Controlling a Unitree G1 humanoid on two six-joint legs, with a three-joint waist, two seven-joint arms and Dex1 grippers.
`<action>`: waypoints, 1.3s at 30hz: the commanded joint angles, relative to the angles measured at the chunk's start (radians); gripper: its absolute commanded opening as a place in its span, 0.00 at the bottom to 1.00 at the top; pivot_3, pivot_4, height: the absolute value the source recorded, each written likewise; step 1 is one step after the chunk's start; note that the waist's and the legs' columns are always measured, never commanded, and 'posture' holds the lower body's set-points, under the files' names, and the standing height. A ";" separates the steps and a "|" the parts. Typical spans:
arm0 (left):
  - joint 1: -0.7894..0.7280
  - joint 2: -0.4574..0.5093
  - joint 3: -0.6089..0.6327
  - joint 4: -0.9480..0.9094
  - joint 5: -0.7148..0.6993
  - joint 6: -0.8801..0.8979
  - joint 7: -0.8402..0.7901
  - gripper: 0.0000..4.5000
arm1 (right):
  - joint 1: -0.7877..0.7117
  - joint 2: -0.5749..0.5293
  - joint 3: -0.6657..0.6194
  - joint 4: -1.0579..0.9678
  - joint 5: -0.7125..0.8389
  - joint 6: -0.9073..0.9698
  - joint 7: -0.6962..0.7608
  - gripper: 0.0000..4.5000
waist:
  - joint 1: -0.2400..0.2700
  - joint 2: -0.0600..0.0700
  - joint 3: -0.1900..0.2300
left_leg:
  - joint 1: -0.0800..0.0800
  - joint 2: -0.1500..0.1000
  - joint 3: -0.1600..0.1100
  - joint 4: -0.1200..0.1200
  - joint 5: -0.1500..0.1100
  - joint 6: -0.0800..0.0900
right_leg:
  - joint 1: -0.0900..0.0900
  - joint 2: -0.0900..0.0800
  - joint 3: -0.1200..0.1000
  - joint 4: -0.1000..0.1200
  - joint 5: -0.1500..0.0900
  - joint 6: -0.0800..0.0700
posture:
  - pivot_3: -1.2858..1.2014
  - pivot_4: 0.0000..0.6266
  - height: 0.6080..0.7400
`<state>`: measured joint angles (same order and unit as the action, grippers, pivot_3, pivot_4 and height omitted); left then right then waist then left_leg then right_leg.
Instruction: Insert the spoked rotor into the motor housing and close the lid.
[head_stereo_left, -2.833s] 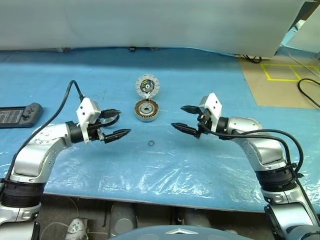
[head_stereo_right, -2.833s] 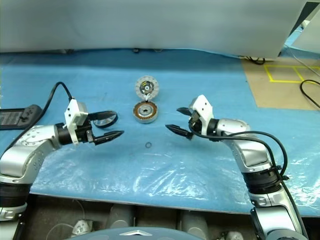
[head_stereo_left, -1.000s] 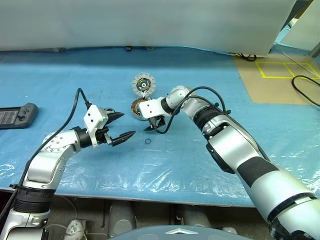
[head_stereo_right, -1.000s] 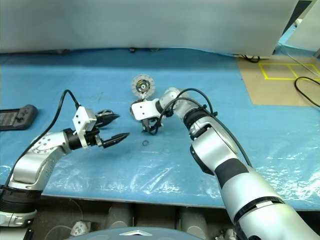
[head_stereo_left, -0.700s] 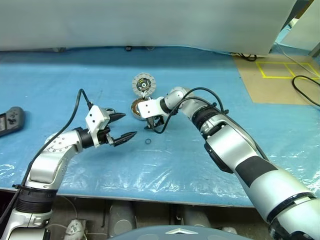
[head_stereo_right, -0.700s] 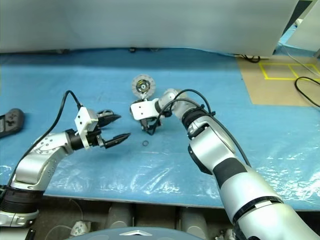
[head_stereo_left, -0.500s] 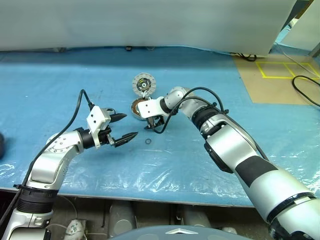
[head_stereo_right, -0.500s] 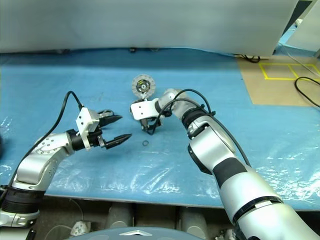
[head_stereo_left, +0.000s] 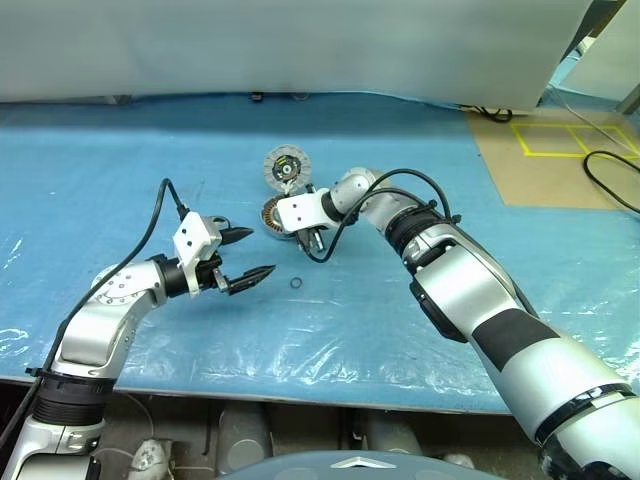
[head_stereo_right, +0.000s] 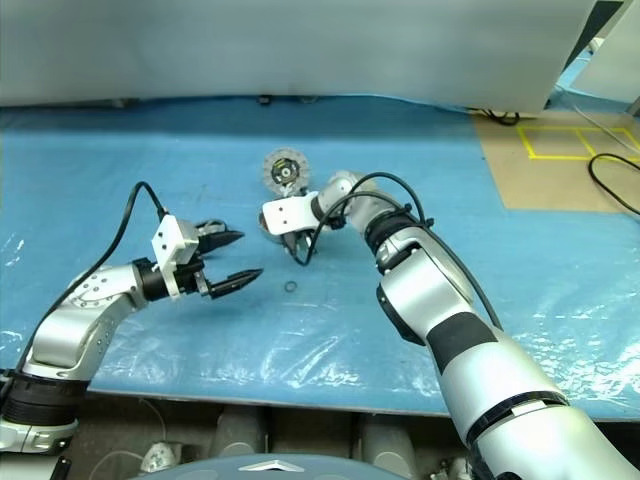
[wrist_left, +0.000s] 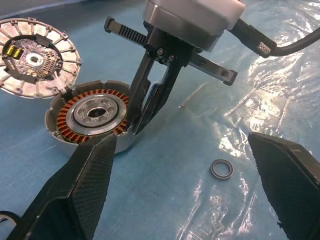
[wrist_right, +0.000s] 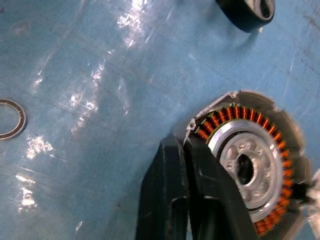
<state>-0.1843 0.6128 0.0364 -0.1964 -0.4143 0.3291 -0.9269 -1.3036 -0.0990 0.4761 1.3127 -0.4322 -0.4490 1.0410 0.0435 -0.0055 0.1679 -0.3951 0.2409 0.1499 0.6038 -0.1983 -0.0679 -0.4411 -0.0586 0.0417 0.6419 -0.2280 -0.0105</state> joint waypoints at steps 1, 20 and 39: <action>-0.012 0.010 0.017 -0.010 -0.005 -0.014 -0.005 0.99 | -0.017 0.011 -0.026 -0.019 0.017 -0.008 0.005 0.01 | 0.000 0.000 0.000 | 0.000 0.000 0.000 0.000 0.000 0.000 | 0.000 0.000 0.000 0.000 0.000 0.000 | 0.52 0.24 1.00; 0.036 0.096 0.079 -0.022 -0.027 -0.010 -0.056 0.99 | -0.016 0.069 -0.164 -0.162 0.192 0.175 0.334 0.01 | -0.002 0.001 0.000 | -0.002 0.002 0.000 0.000 0.000 0.000 | -0.002 0.001 -0.002 0.000 0.000 -0.001 | 0.52 0.24 1.00; 0.048 0.093 0.082 -0.044 -0.042 0.029 -0.040 0.99 | 0.297 -0.125 0.018 -0.908 0.347 0.651 0.573 0.01 | -0.001 0.000 0.000 | -0.002 0.003 -0.001 0.000 0.000 0.000 | -0.001 0.000 -0.006 -0.001 0.000 0.000 | 0.52 0.24 1.00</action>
<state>-0.1271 0.7036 0.1110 -0.2082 -0.4412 0.3581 -0.9681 -1.0002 -0.2300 0.4925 0.4926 -0.1353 0.1612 1.5560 0.0427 -0.0054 0.1681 -0.3973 0.2435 0.1490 0.6037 -0.1982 -0.0680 -0.4419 -0.0588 0.0356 0.6413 -0.2283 -0.0109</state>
